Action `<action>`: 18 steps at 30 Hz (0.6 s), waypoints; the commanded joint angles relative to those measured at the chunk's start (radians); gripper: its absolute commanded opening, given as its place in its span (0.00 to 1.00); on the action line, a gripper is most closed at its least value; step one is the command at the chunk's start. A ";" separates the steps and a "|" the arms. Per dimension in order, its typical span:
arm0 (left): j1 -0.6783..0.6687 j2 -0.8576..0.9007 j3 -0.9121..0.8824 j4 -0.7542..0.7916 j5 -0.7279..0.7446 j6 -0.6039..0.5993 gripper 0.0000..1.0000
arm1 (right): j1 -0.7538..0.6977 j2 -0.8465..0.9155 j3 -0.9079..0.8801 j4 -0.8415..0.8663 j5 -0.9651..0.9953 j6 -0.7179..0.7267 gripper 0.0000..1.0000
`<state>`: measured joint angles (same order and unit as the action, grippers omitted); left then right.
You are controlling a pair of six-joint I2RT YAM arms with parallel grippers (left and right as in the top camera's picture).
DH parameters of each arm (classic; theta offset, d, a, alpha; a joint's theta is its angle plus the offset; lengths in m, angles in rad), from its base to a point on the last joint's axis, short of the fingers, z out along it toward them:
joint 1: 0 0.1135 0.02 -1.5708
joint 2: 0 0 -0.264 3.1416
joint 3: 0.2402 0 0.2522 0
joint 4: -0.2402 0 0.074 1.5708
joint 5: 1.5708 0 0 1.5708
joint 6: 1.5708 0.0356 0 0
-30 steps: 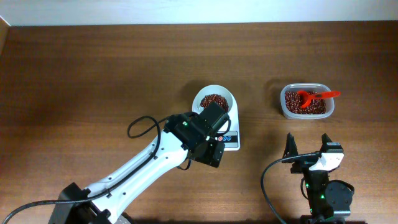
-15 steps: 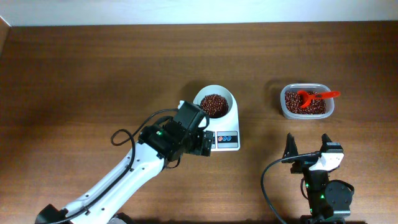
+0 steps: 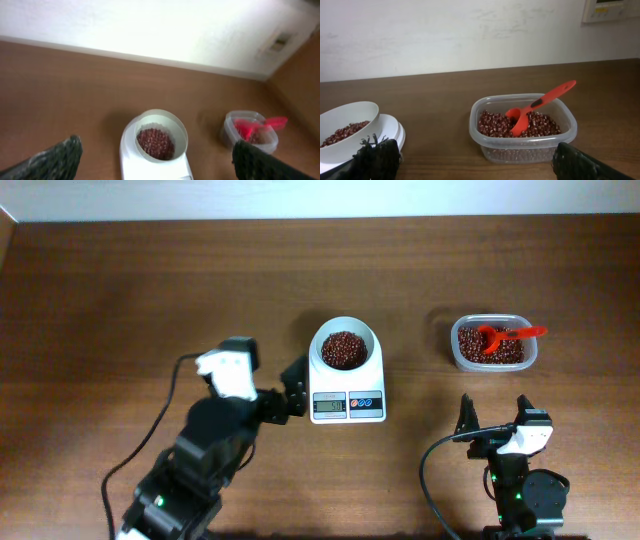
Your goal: Scoop item into bowl and weigh 50g on scale
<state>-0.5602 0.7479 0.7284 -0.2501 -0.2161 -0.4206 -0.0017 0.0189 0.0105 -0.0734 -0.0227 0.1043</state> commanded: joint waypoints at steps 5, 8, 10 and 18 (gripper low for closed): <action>0.209 -0.388 -0.383 0.320 -0.016 -0.005 0.99 | 0.008 0.000 -0.005 -0.006 0.009 0.001 0.99; 0.298 -0.530 -0.523 0.529 -0.016 -0.005 0.99 | 0.008 0.000 -0.005 -0.006 0.009 0.001 0.99; 0.341 -0.573 -0.591 0.659 -0.016 -0.005 0.99 | 0.008 0.000 -0.005 -0.006 0.009 0.001 0.98; 0.427 -0.741 -0.720 0.701 -0.017 -0.005 0.99 | 0.008 0.000 -0.005 -0.006 0.009 0.001 0.99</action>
<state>-0.1616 0.0544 0.0132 0.4854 -0.2291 -0.4244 -0.0010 0.0223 0.0105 -0.0734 -0.0227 0.1051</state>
